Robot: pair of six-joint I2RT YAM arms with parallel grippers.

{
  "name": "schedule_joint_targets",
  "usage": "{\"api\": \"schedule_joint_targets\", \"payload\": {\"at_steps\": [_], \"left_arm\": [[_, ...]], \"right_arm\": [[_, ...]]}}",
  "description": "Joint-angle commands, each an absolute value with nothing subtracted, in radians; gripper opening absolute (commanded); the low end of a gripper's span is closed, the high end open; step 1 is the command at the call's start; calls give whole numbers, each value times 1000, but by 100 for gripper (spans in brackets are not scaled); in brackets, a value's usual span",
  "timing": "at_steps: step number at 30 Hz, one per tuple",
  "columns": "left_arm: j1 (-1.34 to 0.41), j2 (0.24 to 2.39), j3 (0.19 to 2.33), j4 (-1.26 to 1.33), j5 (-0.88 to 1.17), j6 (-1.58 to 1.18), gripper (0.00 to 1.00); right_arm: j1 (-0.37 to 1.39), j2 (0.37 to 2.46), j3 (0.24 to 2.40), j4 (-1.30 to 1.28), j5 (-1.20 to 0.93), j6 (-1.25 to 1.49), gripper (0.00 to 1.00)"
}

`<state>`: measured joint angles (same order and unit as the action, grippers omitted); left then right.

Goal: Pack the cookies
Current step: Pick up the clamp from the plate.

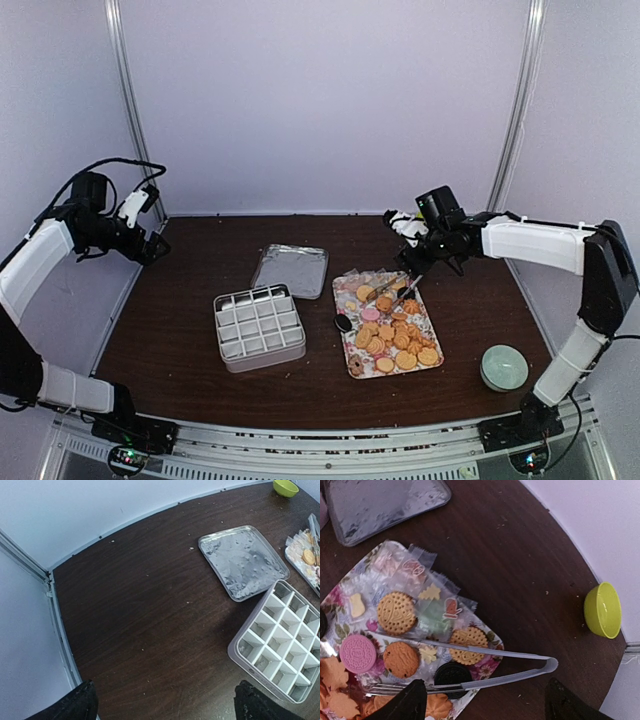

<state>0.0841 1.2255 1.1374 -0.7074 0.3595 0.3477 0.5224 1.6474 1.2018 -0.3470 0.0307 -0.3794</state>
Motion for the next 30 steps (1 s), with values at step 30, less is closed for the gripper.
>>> {"api": "schedule_joint_targets", "payload": {"at_steps": [30], "left_arm": [[54, 1262, 1216, -851, 500, 419, 98]], "right_arm": [[634, 1912, 1411, -596, -132, -892, 60]]}}
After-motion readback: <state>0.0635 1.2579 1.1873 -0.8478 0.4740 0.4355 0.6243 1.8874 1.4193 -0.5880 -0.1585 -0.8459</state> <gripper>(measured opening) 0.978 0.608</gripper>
